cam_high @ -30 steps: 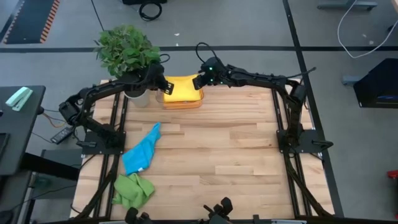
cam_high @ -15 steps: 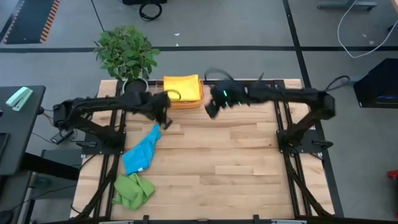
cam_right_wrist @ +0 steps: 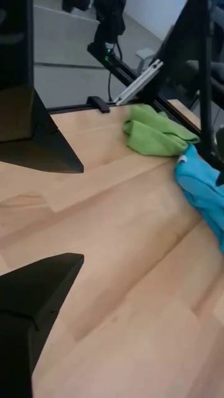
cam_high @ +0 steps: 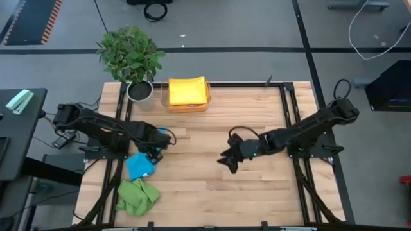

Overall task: Fold microfiber towels
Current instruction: Fold the blue microfiber cloth

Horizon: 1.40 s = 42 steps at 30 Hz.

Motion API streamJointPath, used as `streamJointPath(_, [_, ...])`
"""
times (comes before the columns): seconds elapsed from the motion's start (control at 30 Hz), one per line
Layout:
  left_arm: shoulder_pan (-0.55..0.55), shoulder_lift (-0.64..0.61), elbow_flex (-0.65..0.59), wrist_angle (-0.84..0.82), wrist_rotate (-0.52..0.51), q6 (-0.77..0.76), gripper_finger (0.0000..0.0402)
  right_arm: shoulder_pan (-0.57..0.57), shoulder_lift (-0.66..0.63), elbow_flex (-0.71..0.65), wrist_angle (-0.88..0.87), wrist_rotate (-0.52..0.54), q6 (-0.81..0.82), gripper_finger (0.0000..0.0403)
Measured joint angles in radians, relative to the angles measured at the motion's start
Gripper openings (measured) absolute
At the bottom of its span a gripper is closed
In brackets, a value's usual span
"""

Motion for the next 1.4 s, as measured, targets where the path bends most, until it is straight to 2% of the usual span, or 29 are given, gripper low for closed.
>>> streamJointPath(0.2, [0.006, -0.001, -0.126, 0.085, 0.013, -0.060, 0.0256, 0.090, 0.008, -0.007, 0.003, 0.073, 0.043, 0.0229])
streamJointPath(0.33, [0.008, -0.001, -0.187, 0.133, 0.040, -0.107, 0.0229, 0.111, 0.005, 0.001, 0.004, 0.085, 0.065, 0.0229])
streamJointPath(0.4, [0.007, -0.001, -0.194, 0.169, 0.071, -0.117, 0.0191, 0.125, 0.004, 0.002, 0.005, 0.085, 0.075, 0.0229])
streamJointPath(0.47, [0.006, 0.000, -0.175, 0.169, 0.120, -0.127, 0.0127, 0.139, 0.004, 0.002, 0.003, 0.085, 0.080, 0.0229])
streamJointPath(0.53, [-0.004, -0.001, -0.117, 0.169, 0.164, -0.129, 0.0046, 0.150, 0.004, 0.002, 0.003, 0.088, 0.080, 0.0229])
streamJointPath(0.57, [-0.013, -0.003, -0.074, 0.166, 0.172, -0.129, 0.0025, 0.153, 0.004, 0.002, 0.002, 0.088, 0.080, 0.0229])
streamJointPath(0.67, [-0.041, -0.010, 0.096, 0.151, 0.171, -0.099, 0.0021, 0.162, -0.013, 0.002, -0.015, 0.085, 0.080, 0.0229])
streamJointPath(0.8, [-0.088, -0.010, 0.352, 0.220, 0.110, 0.036, 0.0009, 0.173, -0.091, 0.002, -0.071, 0.078, 0.068, 0.0229])
streamJointPath(0.87, [-0.117, -0.008, 0.449, 0.328, 0.040, 0.119, 0.0009, 0.183, -0.146, 0.002, -0.112, 0.081, 0.050, 0.0229])
streamJointPath(0.97, [-0.158, -0.008, 0.520, 0.502, -0.099, 0.231, 0.0016, 0.219, -0.236, 0.002, -0.177, 0.107, 0.014, 0.0229])
streamJointPath(1.07, [-0.182, -0.005, 0.517, 0.650, -0.177, 0.347, 0.0012, 0.269, -0.307, 0.003, -0.185, 0.145, -0.048, 0.0229])
streamJointPath(1.17, [-0.190, 0.014, 0.468, 0.741, -0.203, 0.394, 0.0007, 0.323, -0.349, 0.004, -0.173, 0.253, -0.074, 0.0229])
streamJointPath(1.27, [-0.188, 0.048, 0.387, 0.800, -0.207, 0.392, 0.0013, 0.357, -0.357, 0.004, -0.174, 0.376, -0.062, 0.0229])
streamJointPath(1.4, [-0.155, 0.102, 0.232, 0.933, -0.245, 0.306, 0.0011, 0.358, -0.314, 0.004, -0.178, 0.407, -0.032, 0.0229])
